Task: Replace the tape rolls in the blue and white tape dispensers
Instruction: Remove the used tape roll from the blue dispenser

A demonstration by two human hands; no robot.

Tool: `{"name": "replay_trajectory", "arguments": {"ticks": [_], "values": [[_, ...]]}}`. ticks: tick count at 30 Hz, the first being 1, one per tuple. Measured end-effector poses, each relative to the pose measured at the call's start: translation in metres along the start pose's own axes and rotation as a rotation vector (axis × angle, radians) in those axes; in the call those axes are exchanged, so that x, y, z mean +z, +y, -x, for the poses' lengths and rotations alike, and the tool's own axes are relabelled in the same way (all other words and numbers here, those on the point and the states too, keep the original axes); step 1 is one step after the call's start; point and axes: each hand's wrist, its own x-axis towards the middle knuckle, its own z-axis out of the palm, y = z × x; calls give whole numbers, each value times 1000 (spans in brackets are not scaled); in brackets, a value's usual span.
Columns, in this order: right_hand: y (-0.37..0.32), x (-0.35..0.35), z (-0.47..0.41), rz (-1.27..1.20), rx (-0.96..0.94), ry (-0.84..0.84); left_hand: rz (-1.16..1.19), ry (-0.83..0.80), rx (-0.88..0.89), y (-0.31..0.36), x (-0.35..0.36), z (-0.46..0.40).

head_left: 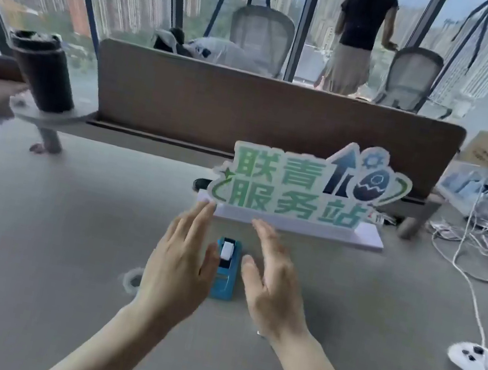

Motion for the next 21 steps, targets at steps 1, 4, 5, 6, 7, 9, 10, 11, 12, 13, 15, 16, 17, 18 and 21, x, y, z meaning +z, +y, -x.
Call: {"name": "replay_trajectory", "arguments": {"ticks": [1,4,5,6,7,9,10,11,12,13,15,16,17,18,21], "values": [[5,10,9,-56,53,-4,55,-22,-67,-6,9,11],[21,40,32,-304,247,-61,137,-136,-214,-23,32,40],[26,51,40,-352,287,-63,149,-177,-234,-28,38,48],[29,60,47,-370,312,-56,157,-210,-252,-31,43,55],[33,66,50,-378,329,-43,174,-230,-274,-35,47,58],[37,75,49,-395,374,-29,237,-263,-330,-43,54,60],[38,77,47,-393,390,-22,275,-282,-374,-46,57,60],[40,80,44,-387,404,-17,319,-298,-412,-49,61,59],[38,80,42,-384,417,-11,362,-319,-450,-52,63,57],[38,82,38,-386,424,-5,398,-340,-476,-54,66,54],[34,82,30,-404,437,-6,467,-367,-499,-58,71,46],[32,82,28,-418,446,-13,497,-372,-499,-59,74,43],[32,83,25,-436,452,-17,514,-374,-503,-59,75,40],[32,84,24,-452,456,-22,529,-373,-509,-59,76,38],[33,83,29,-496,488,-30,582,-366,-523,-58,78,44]]}}
